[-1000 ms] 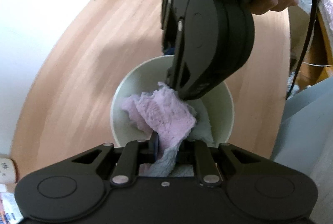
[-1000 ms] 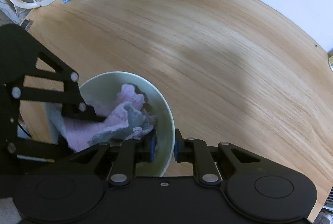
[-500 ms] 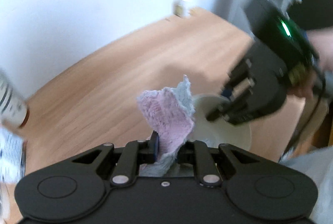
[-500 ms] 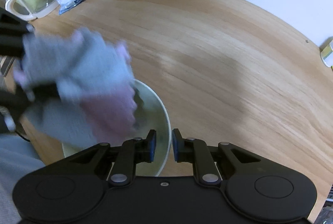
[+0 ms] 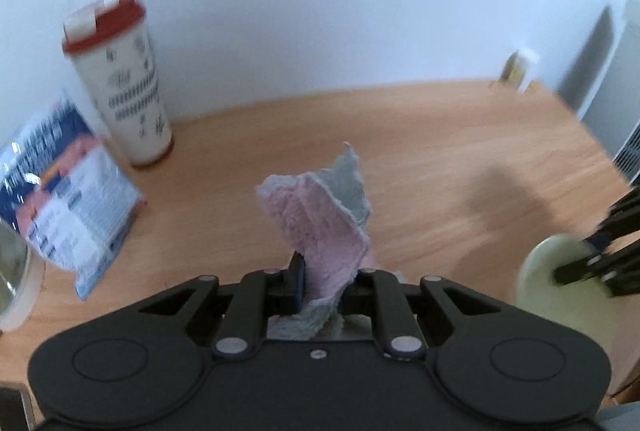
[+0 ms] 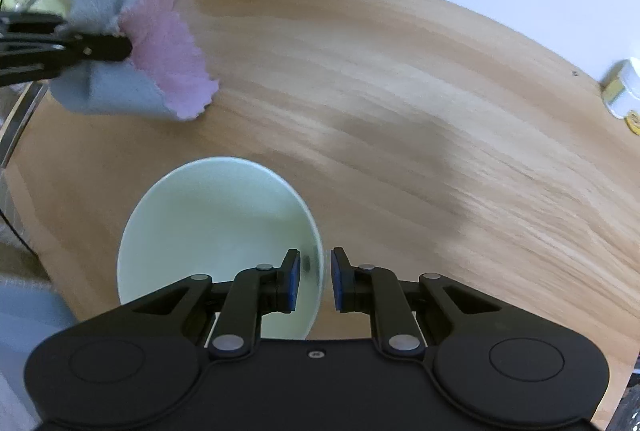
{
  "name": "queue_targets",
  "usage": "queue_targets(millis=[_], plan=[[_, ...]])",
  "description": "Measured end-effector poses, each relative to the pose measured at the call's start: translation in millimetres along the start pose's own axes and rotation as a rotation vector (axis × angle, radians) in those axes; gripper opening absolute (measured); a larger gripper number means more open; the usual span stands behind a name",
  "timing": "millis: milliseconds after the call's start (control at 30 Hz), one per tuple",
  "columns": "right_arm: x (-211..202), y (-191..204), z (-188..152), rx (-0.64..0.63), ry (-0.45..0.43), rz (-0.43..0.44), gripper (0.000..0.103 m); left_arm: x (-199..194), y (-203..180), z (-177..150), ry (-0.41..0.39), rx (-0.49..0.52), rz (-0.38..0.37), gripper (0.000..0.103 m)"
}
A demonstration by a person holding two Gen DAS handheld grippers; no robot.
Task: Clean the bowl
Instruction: 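Lift the cloth out of the bowl with the left gripper, then drop the cloth on the table with the left gripper while the right gripper releases the bowl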
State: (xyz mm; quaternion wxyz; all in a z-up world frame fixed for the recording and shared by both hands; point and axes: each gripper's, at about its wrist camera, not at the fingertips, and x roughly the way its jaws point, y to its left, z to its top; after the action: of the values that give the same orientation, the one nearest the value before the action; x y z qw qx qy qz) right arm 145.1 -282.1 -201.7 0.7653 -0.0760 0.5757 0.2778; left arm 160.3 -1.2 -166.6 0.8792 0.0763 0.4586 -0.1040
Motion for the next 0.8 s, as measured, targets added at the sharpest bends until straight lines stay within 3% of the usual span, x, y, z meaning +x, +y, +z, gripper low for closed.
queue_targets(millis=[233,300,400,433,500,567,700,800], plan=[[-2.2,1.4,-3.1,0.017,-0.007,-0.012,0.019,30.7,1.0,-17.2,0.067,-0.054,0.028,0.016],[-4.4,2.7,-4.8,0.03,-0.013,-0.014,0.019,35.1,0.8,-20.5,0.077,-0.078,0.036,0.032],[-5.7,2.3,-5.1,0.046,-0.025,-0.013,0.022,38.0,-1.3,-24.0,0.081,-0.105,0.044,0.047],[-6.2,2.3,-5.2,0.05,-0.031,-0.013,0.03,36.5,-2.5,-24.5,0.081,-0.112,0.047,0.052],[-6.0,2.1,-7.0,0.057,-0.043,-0.013,0.038,32.4,-4.0,-25.4,0.076,-0.126,0.064,0.074],[-10.2,1.1,-10.0,0.072,-0.067,-0.005,0.044,25.3,-6.3,-26.8,0.073,-0.141,0.076,0.085],[-18.5,1.1,-15.2,0.096,-0.1,0.002,0.046,8.9,-11.4,-30.2,0.069,-0.173,0.096,0.097],[-25.6,4.4,-20.3,0.097,-0.126,0.003,0.058,-3.5,-15.2,-32.7,0.067,-0.197,0.111,0.102]])
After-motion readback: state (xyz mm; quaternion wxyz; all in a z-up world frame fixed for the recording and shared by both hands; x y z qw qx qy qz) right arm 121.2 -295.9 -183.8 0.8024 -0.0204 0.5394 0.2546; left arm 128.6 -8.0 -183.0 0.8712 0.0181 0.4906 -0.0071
